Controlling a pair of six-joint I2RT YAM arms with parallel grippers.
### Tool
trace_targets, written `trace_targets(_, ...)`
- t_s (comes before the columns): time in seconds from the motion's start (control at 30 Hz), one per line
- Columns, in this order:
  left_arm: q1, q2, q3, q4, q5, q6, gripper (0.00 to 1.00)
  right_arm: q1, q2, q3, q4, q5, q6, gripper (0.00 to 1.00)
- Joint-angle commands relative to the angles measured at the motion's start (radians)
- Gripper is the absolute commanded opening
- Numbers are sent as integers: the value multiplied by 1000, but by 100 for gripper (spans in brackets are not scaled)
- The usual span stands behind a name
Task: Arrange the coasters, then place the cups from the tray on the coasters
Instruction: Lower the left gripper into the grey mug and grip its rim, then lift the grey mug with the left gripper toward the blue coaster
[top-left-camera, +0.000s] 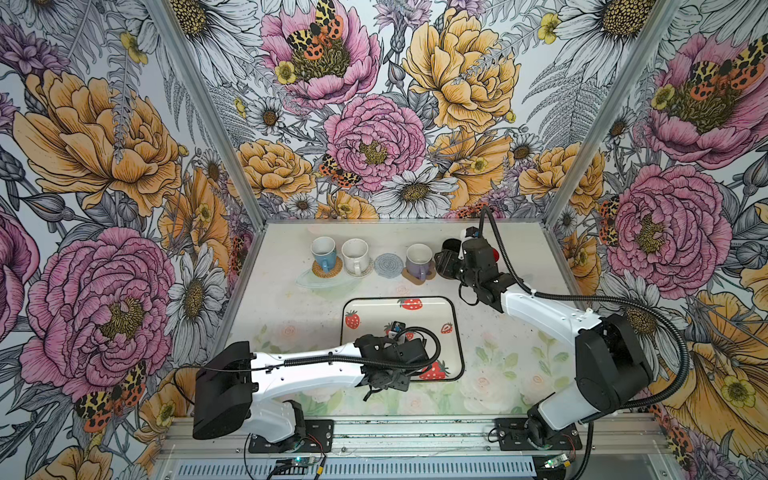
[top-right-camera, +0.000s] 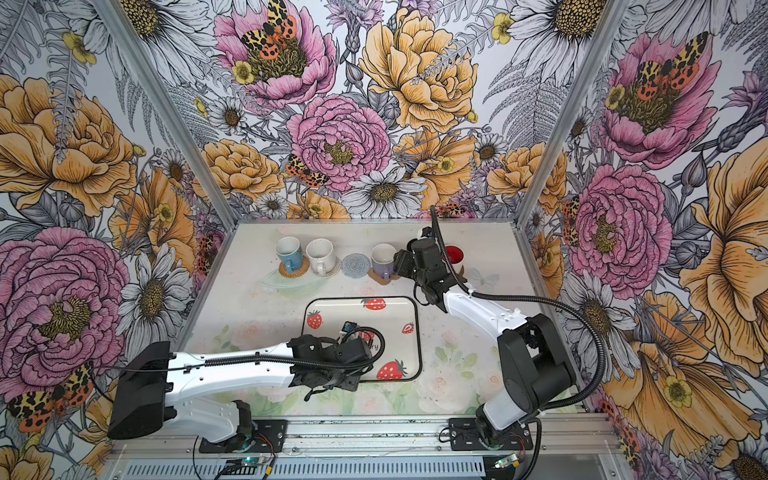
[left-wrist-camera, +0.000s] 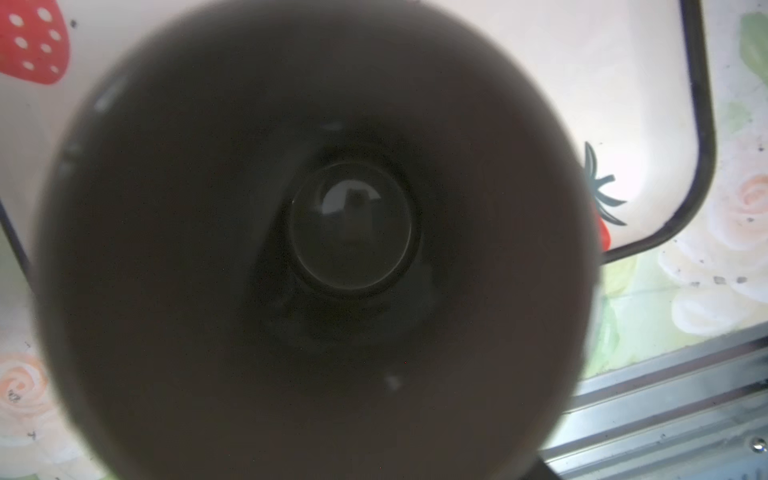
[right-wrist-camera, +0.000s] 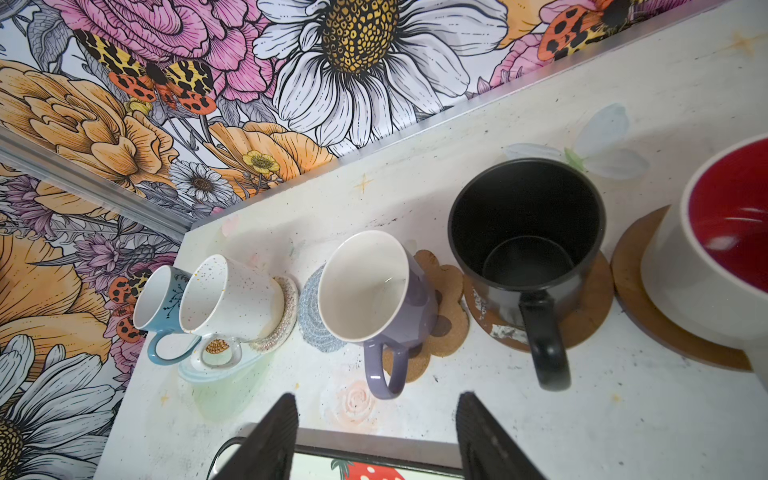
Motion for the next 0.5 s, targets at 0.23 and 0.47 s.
trace_targets(0.23, -1, -12, -36, 14, -62, -30, 41, -8, 19, 36, 9, -5, 10, 63)
trace_targets(0.47, 4, -31, -53, 14, -79, -33, 32, -7, 29, 42, 9, -15, 9, 63)
